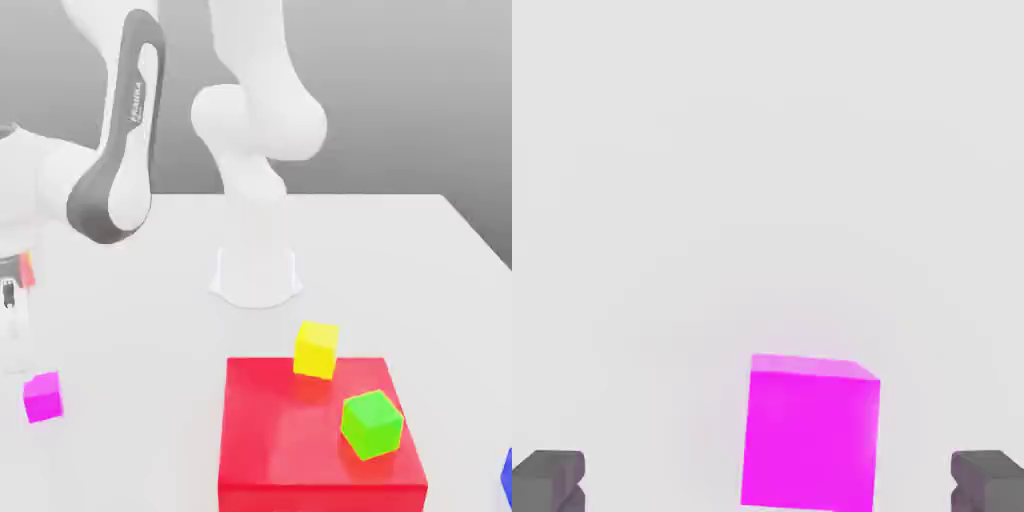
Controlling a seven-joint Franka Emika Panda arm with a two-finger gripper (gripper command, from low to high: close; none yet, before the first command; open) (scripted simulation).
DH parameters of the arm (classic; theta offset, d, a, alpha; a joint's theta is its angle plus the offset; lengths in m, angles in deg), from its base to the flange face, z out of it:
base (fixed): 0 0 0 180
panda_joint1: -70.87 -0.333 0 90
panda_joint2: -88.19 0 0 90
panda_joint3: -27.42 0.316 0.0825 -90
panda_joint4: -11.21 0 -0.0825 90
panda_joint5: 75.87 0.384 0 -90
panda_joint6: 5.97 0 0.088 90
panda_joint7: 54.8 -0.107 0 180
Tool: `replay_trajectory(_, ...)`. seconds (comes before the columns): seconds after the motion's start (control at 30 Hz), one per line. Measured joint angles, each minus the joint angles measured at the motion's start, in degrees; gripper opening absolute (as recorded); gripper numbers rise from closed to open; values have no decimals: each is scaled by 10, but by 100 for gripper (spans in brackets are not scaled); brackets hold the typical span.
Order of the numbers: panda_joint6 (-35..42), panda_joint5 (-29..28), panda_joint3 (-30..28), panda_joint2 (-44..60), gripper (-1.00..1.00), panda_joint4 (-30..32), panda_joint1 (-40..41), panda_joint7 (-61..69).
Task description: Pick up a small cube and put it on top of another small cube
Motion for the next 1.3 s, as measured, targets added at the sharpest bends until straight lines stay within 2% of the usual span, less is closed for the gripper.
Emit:
replay_trajectory(0.17, -67, 18, 12, 84, 0, -15, 13, 10)
replay_trajectory(0.2, -80, 18, 13, 101, -100, -18, 13, 10)
replay_trajectory(0.43, -83, 17, 14, 104, -100, -18, 14, 10)
replay_trajectory(0.67, 4, 4, 14, 5, -100, -2, 6, 7)
replay_trajectory(1.3, 208, -79, 175, 87, -100, -197, -209, -13)
